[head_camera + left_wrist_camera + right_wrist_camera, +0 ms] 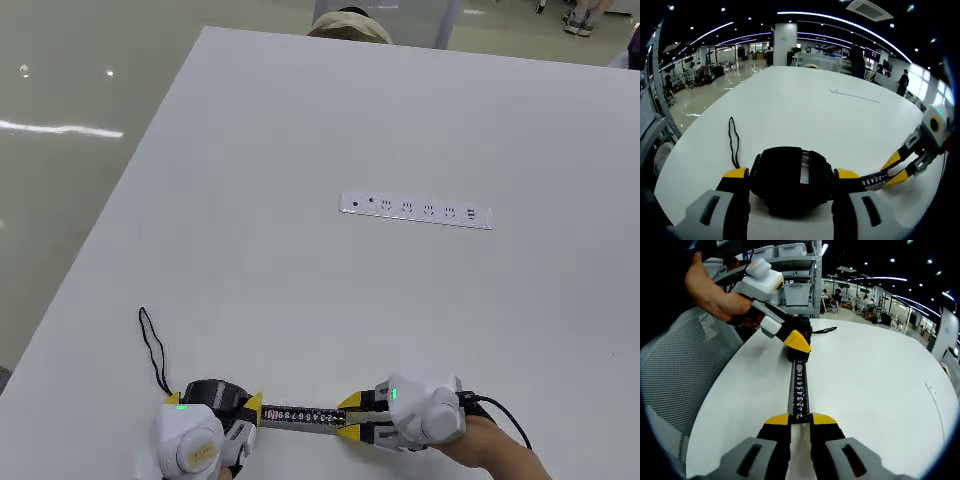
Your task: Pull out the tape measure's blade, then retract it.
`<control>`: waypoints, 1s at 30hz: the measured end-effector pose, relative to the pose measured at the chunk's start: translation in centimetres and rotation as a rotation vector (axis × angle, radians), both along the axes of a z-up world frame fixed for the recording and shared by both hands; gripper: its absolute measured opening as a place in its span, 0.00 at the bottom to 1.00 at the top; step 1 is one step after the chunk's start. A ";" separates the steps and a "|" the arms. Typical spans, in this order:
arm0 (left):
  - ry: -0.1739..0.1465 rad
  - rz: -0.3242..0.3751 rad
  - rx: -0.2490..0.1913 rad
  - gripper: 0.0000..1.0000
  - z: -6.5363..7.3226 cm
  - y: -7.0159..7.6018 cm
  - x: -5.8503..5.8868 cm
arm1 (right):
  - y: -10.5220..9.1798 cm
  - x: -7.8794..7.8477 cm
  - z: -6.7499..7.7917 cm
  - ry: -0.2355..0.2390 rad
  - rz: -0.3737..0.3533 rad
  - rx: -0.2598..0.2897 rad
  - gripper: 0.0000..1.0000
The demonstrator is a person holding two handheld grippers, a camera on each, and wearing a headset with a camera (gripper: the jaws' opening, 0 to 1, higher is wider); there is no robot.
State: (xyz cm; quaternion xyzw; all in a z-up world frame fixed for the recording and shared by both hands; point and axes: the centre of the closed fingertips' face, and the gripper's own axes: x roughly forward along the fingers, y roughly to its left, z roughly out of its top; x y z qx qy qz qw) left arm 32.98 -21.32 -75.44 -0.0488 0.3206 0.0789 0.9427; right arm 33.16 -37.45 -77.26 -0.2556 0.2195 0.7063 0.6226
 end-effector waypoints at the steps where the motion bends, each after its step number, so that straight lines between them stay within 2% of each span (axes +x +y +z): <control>1: 0.000 0.000 0.000 0.64 0.0 0.0 0.0 | 0.1 0.0 0.0 0.000 0.000 0.000 0.12; 30: 0.002 -0.003 -0.004 0.64 0.0 0.0 -0.1 | 1.4 -0.3 -0.3 0.013 0.009 0.008 0.12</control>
